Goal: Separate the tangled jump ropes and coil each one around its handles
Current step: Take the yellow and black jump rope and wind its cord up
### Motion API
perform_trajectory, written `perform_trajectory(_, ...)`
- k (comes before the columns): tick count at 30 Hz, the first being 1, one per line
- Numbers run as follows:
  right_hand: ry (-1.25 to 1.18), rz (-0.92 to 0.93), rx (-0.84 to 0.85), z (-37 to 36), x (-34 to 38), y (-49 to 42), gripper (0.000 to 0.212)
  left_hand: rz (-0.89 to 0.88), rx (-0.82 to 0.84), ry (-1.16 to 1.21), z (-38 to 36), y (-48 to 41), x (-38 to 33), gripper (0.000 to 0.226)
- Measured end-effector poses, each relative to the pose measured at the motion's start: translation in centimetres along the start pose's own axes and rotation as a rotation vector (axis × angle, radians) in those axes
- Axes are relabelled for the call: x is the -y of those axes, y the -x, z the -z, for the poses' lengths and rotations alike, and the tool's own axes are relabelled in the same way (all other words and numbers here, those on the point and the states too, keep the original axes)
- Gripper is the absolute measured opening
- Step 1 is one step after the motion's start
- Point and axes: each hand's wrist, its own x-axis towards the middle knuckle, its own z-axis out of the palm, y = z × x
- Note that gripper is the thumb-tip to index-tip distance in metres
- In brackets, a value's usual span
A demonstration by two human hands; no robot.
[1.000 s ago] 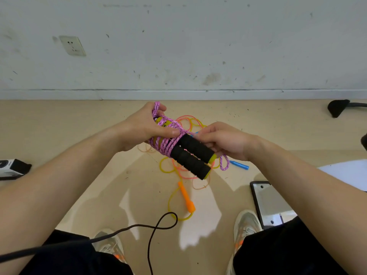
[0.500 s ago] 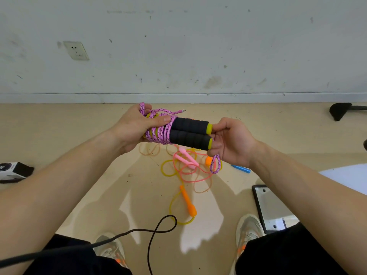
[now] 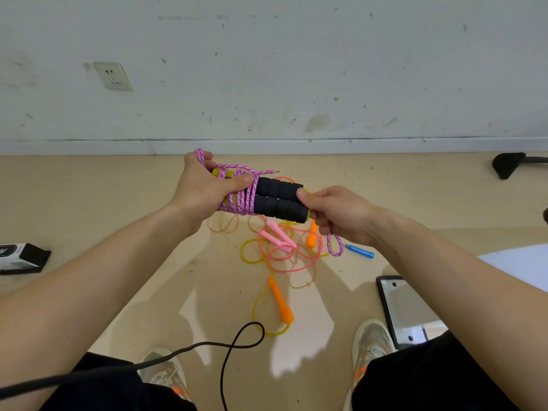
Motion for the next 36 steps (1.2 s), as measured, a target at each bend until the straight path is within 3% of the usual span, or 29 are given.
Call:
perform_trajectory(5, 0.504, 0.029, -0.198, -0.6, -0.4, -0.2, 0.046, -0.120, -0.083, -0.126, -1.5, 0.8, 0.9, 0.098)
perform_trajectory(8, 0.681, 0.069, -0.289, -1.3, -0.7, -0.3, 0.050, -0.147, -0.113, -0.180, -2.4, 1.7, 0.9, 0.107)
perform_trajectory(12, 0.933, 0.081, -0.373, -2.2, -0.8, -0.3, 0.037, -0.168, -0.113, -0.326, -3.2, 2.6, 1.0, 0.116)
perform_trajectory(15, 1.191, 0.163, -0.333, -3.9, -0.7, 0.6, 0.016, -0.257, -0.074, -0.469, -4.4, 3.8, 1.5, 0.114)
perform_trajectory(18, 1.063, 0.129, -0.207, -4.7, -0.5, 0.2, 0.023, -0.372, -0.009, -0.631, -6.0, 5.1, 2.4, 0.099)
perform_trajectory(20, 0.779, -0.004, -0.171, -4.2, -0.6, -1.0, 0.025, -0.413, 0.034, -0.695, -6.3, 5.2, 3.0, 0.093)
perform_trajectory(23, 0.250, -0.171, -0.183, -3.4, -1.0, -1.5, 0.010, -0.406, 0.033, -0.726, -5.7, 4.4, 3.2, 0.097)
perform_trajectory(27, -0.059, -0.163, -0.134, -4.0, -0.4, -0.9, 0.020, -0.409, 0.055, -0.776, -5.4, 4.0, 3.3, 0.098)
perform_trajectory(31, 0.045, -0.059, -0.137, -4.8, 0.0, -0.2, 0.032, -0.429, 0.071, -0.796, -5.3, 3.6, 2.9, 0.099)
perform_trajectory(34, 0.338, 0.075, -0.154, -4.3, 0.4, 0.4, 0.028, -0.390, 0.083, -0.740, -4.8, 3.1, 2.5, 0.108)
perform_trajectory(36, 0.386, 0.092, -0.157, -4.0, 0.7, 0.7, 0.017, -0.383, 0.096, -0.745, -4.4, 3.1, 2.5, 0.109)
